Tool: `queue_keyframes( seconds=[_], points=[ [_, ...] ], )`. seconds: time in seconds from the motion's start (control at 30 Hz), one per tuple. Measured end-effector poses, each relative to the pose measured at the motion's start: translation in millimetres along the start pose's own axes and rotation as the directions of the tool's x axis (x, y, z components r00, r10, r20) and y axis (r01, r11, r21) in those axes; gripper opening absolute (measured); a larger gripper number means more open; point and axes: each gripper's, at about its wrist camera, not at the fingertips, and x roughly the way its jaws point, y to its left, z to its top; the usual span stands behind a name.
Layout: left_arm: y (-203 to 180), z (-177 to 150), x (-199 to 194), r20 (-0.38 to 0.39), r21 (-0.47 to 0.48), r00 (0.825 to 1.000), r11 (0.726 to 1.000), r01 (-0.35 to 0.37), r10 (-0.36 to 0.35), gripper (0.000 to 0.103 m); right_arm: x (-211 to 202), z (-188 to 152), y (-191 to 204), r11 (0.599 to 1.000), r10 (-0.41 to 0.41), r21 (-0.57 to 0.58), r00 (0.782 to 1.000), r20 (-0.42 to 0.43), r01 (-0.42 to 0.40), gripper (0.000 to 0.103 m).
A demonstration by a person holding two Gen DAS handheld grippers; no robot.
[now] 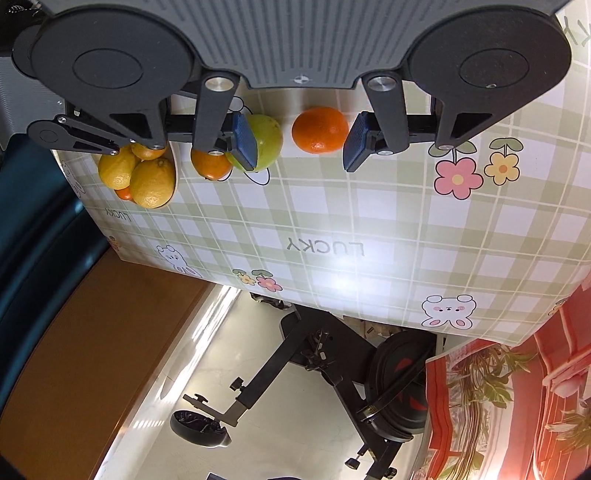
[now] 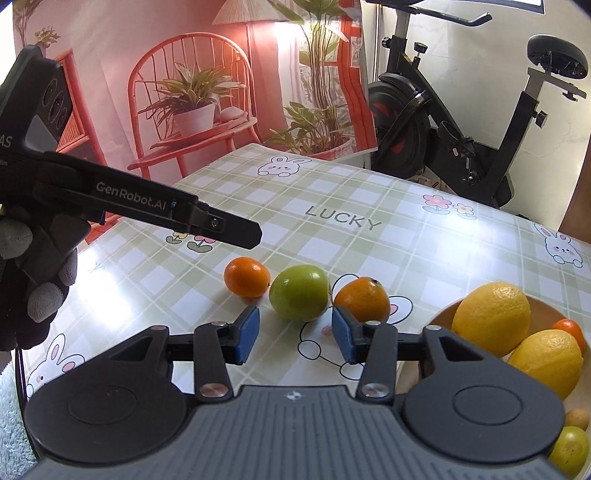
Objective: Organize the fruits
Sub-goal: 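Move the right tool to the small orange tangerine on the table, then close the left tool's fingers around the small orange tangerine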
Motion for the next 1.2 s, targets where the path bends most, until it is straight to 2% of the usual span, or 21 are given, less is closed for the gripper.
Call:
queue_keyframes(
  seconds=[0.23, 0.43, 0.6, 0.67, 0.77, 1.2],
  points=[
    [10.7, -6.8, 6.1, -0.007, -0.004, 1.0, 1.0, -0.01, 0.01, 0.053, 4.0, -5.4, 1.2, 1.0, 0.014, 0.009, 1.0, -0.017, -0.013, 0.047],
    [27.4, -3.1, 25.0, -0.037, -0.089, 0.998, 0.995, 0.047, -0.05, 0.053, 7.6, -8.1, 4.3, 1.0, 0.016, 0.015, 0.999, -0.035, -0.016, 0.046],
    [36.0, -6.4, 29.5, -0.033, -0.136, 0.996, 0.988, 0.08, -0.085, 0.053, 9.9, -9.9, 5.3, 1.0, 0.02, 0.016, 0.999, -0.045, -0.019, 0.047],
    [33.7, -8.3, 32.0, -0.053, -0.12, 0.995, 0.99, 0.077, -0.083, 0.052, 10.8, -10.2, 4.7, 1.0, 0.019, 0.017, 0.999, -0.049, -0.018, 0.047],
    [30.2, -13.6, 32.9, -0.079, -0.092, 0.992, 0.992, 0.087, -0.094, 0.041, 11.1, -10.5, 5.4, 1.0, 0.021, 0.018, 0.999, -0.05, -0.02, 0.047],
    [8.0, -36.5, 19.9, -0.148, 0.005, 0.98, 0.991, 0.136, -0.134, 0.039, 9.5, -18.0, 7.1, 0.998, 0.044, 0.042, 0.997, -0.065, -0.041, 0.047]
  ],
)
